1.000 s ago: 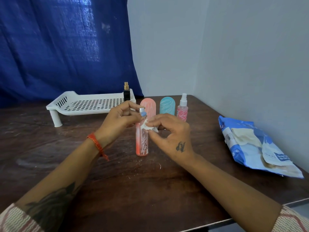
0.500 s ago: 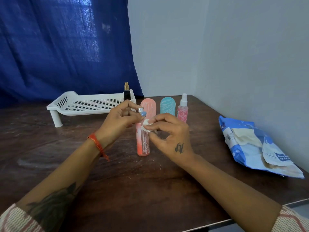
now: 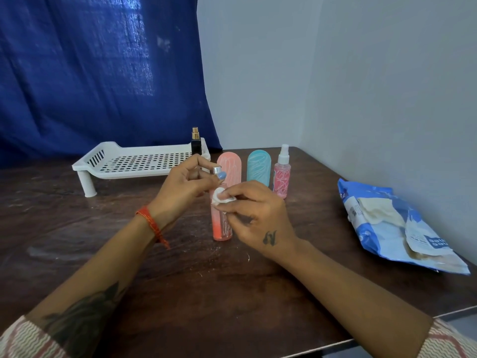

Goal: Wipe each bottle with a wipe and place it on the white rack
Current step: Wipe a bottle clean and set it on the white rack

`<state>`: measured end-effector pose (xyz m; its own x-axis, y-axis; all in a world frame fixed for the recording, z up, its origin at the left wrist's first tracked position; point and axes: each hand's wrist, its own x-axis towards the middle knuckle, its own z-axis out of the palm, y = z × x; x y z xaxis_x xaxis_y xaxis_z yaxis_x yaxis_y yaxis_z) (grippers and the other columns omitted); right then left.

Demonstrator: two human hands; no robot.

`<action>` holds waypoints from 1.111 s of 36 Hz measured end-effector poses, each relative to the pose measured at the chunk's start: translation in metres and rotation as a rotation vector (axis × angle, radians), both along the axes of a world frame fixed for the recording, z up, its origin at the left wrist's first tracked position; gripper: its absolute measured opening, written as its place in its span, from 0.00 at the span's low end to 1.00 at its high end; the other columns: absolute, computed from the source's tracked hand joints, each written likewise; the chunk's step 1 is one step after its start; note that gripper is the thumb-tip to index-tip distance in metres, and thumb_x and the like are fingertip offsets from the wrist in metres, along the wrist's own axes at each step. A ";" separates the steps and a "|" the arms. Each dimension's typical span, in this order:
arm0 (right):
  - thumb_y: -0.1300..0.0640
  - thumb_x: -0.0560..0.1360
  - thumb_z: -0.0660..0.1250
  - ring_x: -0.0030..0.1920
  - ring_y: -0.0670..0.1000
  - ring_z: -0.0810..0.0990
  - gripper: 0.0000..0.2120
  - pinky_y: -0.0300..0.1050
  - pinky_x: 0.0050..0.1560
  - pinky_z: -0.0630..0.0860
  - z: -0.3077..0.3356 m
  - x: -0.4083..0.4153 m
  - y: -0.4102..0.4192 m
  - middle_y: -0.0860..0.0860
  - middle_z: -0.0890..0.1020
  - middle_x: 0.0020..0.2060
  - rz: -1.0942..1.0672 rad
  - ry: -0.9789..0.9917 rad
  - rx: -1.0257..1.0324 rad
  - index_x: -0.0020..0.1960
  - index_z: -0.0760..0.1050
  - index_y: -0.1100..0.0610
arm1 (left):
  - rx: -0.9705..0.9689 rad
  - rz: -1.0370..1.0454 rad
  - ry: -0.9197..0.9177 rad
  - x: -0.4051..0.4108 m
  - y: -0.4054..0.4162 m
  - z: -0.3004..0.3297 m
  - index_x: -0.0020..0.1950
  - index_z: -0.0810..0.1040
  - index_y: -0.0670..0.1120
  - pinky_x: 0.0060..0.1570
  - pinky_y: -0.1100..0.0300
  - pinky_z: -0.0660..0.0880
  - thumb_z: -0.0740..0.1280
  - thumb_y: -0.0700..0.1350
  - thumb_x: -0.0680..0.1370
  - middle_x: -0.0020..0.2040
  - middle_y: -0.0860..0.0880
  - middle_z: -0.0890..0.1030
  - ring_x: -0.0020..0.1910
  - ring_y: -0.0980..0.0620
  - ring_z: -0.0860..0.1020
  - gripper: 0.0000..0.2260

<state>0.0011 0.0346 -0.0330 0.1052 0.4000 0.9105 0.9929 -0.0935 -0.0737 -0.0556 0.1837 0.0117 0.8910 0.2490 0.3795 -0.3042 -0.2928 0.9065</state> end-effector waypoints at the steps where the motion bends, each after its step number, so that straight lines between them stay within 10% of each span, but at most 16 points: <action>1: 0.66 0.68 0.71 0.47 0.48 0.80 0.06 0.39 0.50 0.77 0.000 0.000 0.000 0.54 0.83 0.44 -0.001 0.015 0.018 0.44 0.84 0.61 | -0.001 0.001 0.002 0.000 0.000 0.000 0.43 0.75 0.48 0.39 0.63 0.76 0.67 0.35 0.74 0.37 0.45 0.80 0.35 0.57 0.79 0.08; 40: 0.64 0.70 0.73 0.42 0.43 0.81 0.07 0.34 0.41 0.79 -0.003 0.010 0.001 0.48 0.83 0.43 0.019 0.576 0.024 0.47 0.82 0.58 | -0.090 -0.063 0.046 0.000 0.006 0.000 0.44 0.76 0.50 0.40 0.64 0.77 0.66 0.37 0.76 0.40 0.52 0.85 0.41 0.58 0.82 0.08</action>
